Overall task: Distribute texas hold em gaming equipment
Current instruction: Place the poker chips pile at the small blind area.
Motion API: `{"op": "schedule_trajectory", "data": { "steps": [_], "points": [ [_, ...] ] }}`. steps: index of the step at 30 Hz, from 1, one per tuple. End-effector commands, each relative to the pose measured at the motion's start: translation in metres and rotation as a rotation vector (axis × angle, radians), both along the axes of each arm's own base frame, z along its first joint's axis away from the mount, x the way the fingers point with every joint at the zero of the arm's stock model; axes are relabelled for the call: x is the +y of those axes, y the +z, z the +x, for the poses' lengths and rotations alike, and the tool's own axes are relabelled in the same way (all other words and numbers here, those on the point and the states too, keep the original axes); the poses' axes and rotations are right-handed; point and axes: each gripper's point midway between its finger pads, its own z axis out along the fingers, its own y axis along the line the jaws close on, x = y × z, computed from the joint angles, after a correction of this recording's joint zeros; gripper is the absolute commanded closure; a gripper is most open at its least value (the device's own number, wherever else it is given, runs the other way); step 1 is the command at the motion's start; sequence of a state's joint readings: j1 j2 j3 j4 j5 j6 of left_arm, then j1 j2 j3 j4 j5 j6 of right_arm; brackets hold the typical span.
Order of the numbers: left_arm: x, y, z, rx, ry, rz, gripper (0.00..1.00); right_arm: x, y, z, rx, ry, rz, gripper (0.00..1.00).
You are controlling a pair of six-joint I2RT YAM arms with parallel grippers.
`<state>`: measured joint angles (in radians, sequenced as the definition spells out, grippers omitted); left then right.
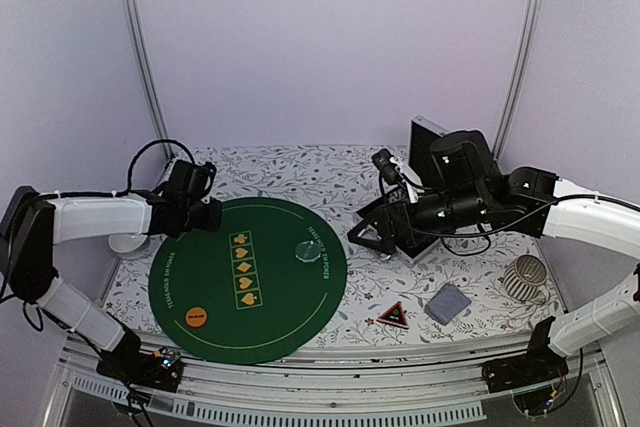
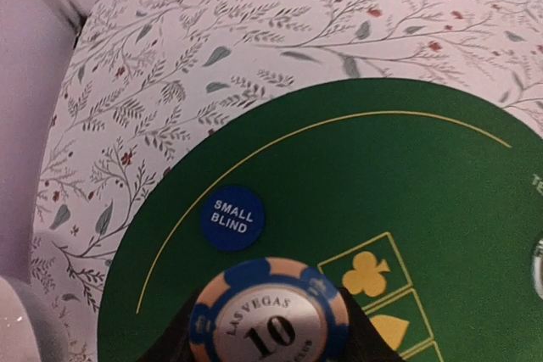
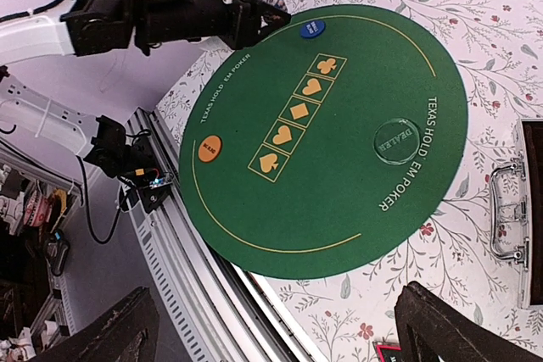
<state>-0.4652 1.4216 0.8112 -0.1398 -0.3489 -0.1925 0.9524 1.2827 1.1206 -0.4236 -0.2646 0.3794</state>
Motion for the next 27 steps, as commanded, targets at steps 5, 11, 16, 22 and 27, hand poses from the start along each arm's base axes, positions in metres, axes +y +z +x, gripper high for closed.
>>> {"op": "schedule_trajectory", "data": {
  "steps": [5, 11, 16, 22, 27],
  "points": [
    [0.045, -0.054, 0.024, 0.011, 0.294, -0.057, 1.00, -0.014, 0.001, -0.003, -0.011, -0.024, -0.015, 0.01],
    [0.056, -0.075, 0.019, 0.050, 0.355, -0.042, 1.00, -0.014, 0.004, -0.003, -0.022, -0.022, -0.013, 0.01],
    [0.058, -0.085, 0.014, 0.092, 0.400, -0.079, 1.00, -0.013, 0.011, 0.000, -0.042, -0.018, -0.004, 0.01],
    [0.069, -0.107, 0.003, 0.136, 0.505, -0.091, 1.00, -0.010, 0.016, -0.001, -0.048, -0.001, 0.005, 0.01],
    [0.068, -0.111, 0.008, 0.146, 0.524, -0.087, 1.00, -0.010, 0.016, -0.003, -0.049, 0.005, 0.003, 0.01]
  ]
}}
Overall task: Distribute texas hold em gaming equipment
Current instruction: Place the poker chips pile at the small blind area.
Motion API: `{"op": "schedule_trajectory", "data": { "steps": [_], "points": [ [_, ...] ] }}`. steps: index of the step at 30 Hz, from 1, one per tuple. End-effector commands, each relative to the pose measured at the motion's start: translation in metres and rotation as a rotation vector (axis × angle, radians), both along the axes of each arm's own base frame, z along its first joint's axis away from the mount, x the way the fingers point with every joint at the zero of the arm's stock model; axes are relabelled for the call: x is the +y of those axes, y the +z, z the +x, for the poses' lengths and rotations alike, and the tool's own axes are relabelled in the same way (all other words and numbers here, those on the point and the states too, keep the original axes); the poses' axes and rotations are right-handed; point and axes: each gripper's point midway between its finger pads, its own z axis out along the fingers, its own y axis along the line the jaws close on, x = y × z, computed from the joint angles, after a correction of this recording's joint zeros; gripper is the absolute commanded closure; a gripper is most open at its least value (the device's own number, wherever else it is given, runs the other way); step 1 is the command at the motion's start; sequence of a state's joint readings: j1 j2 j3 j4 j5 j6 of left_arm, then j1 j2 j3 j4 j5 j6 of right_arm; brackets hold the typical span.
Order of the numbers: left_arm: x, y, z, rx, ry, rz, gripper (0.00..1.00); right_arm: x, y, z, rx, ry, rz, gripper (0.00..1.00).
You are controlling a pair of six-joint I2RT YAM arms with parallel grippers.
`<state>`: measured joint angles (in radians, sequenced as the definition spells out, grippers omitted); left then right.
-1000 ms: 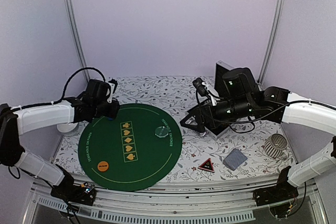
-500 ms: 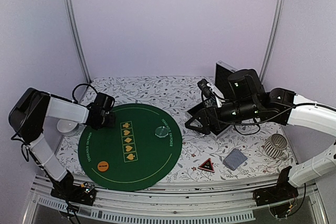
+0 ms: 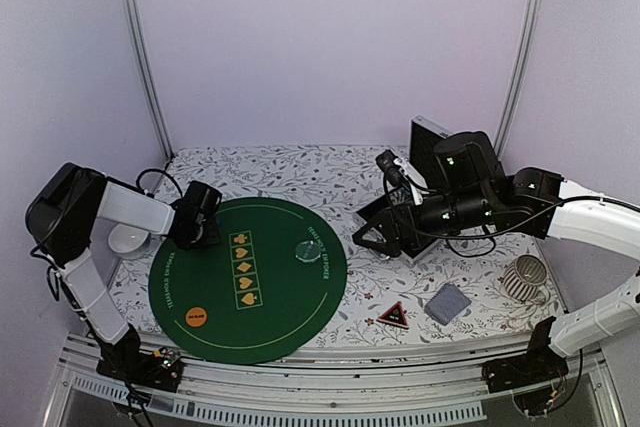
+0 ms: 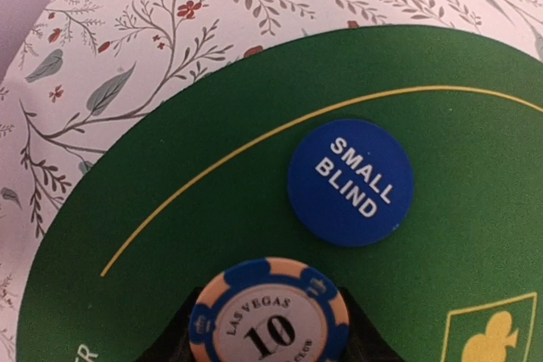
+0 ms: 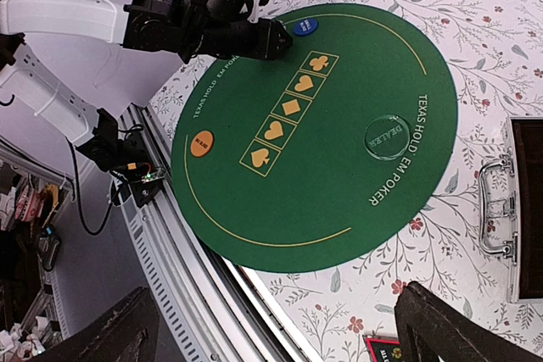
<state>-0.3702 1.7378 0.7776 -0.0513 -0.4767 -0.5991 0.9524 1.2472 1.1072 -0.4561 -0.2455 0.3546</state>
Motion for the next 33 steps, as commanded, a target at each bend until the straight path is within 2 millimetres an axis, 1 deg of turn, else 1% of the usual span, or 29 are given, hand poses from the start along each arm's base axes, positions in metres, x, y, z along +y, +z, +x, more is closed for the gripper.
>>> {"op": "schedule_trajectory", "data": {
  "steps": [1, 11, 19, 25, 28, 33],
  "points": [
    [0.008, -0.005, 0.005, 0.013, 0.059, 0.007, 1.00, 0.000, 0.015, 0.000, -0.025, 0.008, 0.022, 0.01],
    [0.006, -0.009, 0.002, 0.079, 0.066, 0.005, 1.00, -0.001, 0.024, 0.000, -0.036, 0.007, 0.039, 0.01],
    [0.001, -0.012, -0.001, 0.086, 0.068, -0.041, 1.00, 0.000, 0.028, 0.000, -0.039, 0.013, 0.045, 0.01],
    [-0.006, -0.013, -0.001, 0.083, 0.053, -0.098, 0.96, 0.000, 0.031, 0.000, -0.046, 0.013, 0.046, 0.01],
    [-0.003, -0.014, -0.003, 0.086, 0.060, -0.099, 0.90, 0.001, 0.030, 0.000, -0.046, 0.015, 0.042, 0.01],
    [0.000, -0.013, -0.006, 0.086, 0.070, -0.108, 0.84, 0.001, 0.030, 0.000, -0.044, 0.018, 0.044, 0.01]
  ]
}}
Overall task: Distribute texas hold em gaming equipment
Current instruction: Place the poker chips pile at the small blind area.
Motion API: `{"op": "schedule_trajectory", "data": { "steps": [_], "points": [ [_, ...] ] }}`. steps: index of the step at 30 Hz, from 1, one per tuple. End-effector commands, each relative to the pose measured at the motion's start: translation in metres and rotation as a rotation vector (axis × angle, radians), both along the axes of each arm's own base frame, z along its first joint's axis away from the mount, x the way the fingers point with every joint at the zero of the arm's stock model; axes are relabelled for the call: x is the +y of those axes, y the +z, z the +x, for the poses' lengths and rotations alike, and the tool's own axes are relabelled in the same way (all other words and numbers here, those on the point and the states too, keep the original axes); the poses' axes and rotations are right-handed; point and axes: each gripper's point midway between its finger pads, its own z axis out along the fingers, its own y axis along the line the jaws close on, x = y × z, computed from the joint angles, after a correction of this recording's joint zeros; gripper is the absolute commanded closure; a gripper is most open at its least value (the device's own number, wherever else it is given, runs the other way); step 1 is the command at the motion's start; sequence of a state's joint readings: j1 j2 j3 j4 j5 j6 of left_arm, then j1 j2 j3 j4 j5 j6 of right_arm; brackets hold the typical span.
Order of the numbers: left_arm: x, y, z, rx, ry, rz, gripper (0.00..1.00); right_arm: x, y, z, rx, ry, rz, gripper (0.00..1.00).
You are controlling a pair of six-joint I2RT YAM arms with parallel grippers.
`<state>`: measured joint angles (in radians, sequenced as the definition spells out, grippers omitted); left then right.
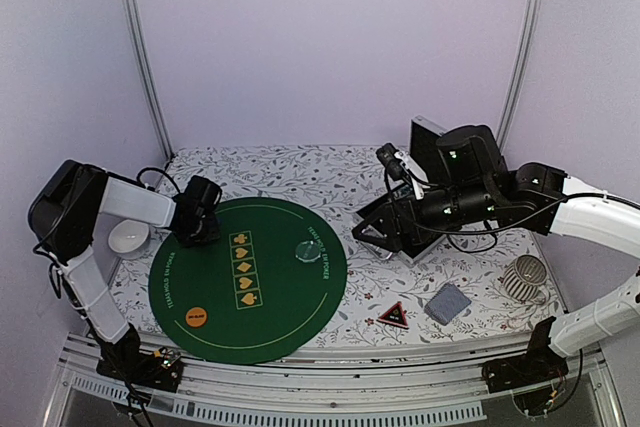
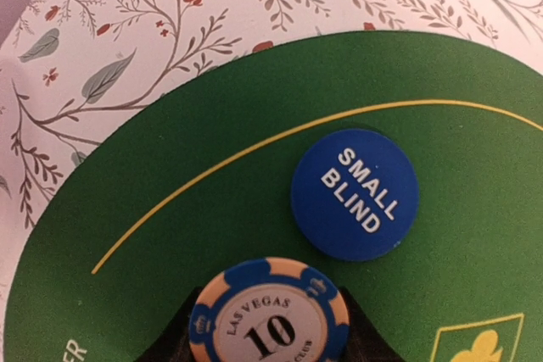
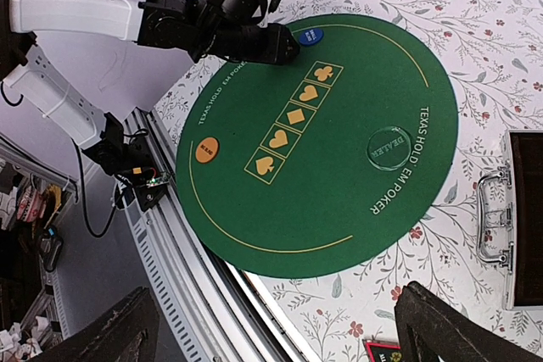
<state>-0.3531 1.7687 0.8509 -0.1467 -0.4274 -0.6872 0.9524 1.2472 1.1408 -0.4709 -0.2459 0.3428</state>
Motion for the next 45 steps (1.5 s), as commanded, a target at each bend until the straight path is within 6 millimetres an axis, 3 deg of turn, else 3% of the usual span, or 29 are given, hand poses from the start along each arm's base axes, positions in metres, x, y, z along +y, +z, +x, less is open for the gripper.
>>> {"op": "schedule_trajectory", "data": {
  "steps": [1, 18, 33, 35, 40, 45],
  "points": [
    [0.003, -0.010, -0.011, 0.042, 0.009, -0.037, 0.83, 0.000, 0.019, -0.001, -0.026, 0.013, 0.035, 0.01],
    [0.003, -0.011, -0.010, 0.039, 0.021, -0.050, 0.57, -0.005, 0.038, -0.003, -0.053, 0.006, 0.068, 0.01],
    [0.002, -0.008, -0.008, 0.027, 0.020, -0.066, 0.42, -0.003, 0.035, -0.003, -0.042, 0.010, 0.060, 0.01],
    [0.001, -0.004, -0.007, 0.018, 0.018, -0.070, 0.34, -0.002, 0.034, -0.003, -0.039, 0.012, 0.058, 0.01],
    [0.001, 0.014, -0.005, -0.019, 0.016, -0.077, 0.03, 0.003, 0.046, 0.000, -0.052, 0.016, 0.075, 0.01],
    [0.001, 0.044, -0.005, -0.077, 0.001, -0.077, 0.02, 0.008, 0.046, 0.004, -0.058, 0.021, 0.069, 0.01]
  ]
}}
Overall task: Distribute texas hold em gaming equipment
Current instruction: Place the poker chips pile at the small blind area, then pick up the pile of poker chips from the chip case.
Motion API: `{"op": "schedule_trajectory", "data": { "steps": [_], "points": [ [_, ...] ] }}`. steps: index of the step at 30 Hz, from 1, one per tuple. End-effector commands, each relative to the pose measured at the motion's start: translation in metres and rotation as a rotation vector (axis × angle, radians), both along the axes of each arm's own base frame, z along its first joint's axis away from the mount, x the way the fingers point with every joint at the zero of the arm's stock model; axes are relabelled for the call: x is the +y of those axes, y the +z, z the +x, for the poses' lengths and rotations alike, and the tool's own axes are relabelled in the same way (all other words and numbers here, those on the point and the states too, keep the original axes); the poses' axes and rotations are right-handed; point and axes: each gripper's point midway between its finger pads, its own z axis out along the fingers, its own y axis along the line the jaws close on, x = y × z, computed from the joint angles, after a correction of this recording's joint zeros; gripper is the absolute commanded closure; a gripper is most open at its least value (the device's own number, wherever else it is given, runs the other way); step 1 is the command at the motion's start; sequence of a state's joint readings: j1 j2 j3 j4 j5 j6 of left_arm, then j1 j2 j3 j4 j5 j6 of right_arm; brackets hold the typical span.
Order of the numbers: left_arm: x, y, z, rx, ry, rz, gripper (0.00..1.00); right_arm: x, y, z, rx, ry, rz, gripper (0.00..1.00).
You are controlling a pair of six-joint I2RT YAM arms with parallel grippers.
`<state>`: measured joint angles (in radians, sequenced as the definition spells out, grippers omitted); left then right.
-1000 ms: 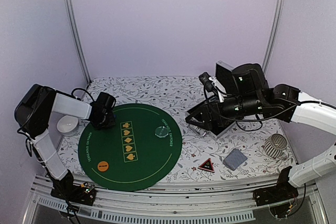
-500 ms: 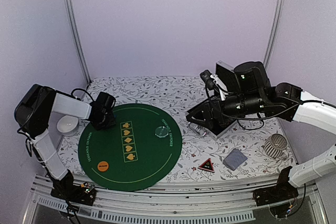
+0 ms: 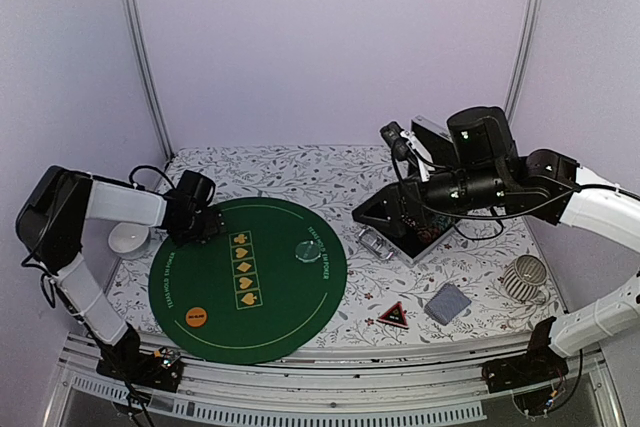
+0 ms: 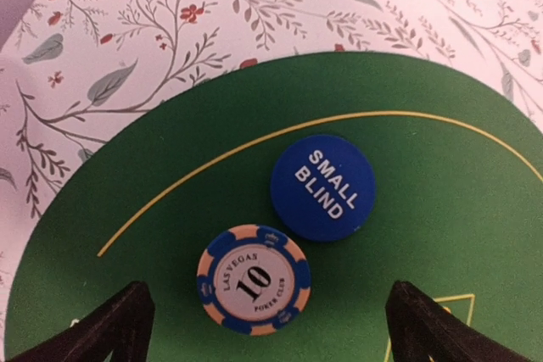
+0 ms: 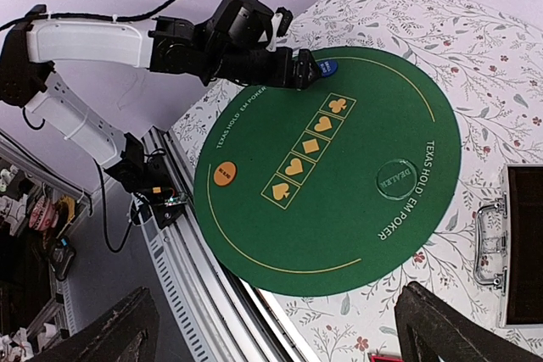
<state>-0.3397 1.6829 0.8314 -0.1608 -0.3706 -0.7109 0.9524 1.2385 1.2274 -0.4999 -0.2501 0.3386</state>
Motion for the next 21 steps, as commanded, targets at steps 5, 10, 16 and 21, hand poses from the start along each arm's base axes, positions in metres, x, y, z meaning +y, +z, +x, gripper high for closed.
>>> {"op": "schedule_trajectory", "data": {
  "steps": [5, 10, 16, 21],
  "points": [
    [-0.003, 0.067, 0.006, -0.133, -0.058, 0.015, 0.02, 0.010, 0.007, 0.010, -0.032, 0.009, -0.006, 0.01],
    [-0.018, 0.117, 0.017, -0.202, -0.178, 0.047, 0.02, 0.011, 0.013, 0.026, -0.066, -0.016, -0.019, 0.01],
    [-0.041, 0.194, 0.012, -0.343, -0.363, 0.054, 0.02, -0.026, -0.008, 0.090, -0.093, -0.182, -0.127, 0.01],
    [-0.048, 0.235, -0.005, -0.418, -0.461, 0.051, 0.02, -0.065, -0.056, 0.155, -0.055, -0.320, -0.303, 0.01]
  ]
}}
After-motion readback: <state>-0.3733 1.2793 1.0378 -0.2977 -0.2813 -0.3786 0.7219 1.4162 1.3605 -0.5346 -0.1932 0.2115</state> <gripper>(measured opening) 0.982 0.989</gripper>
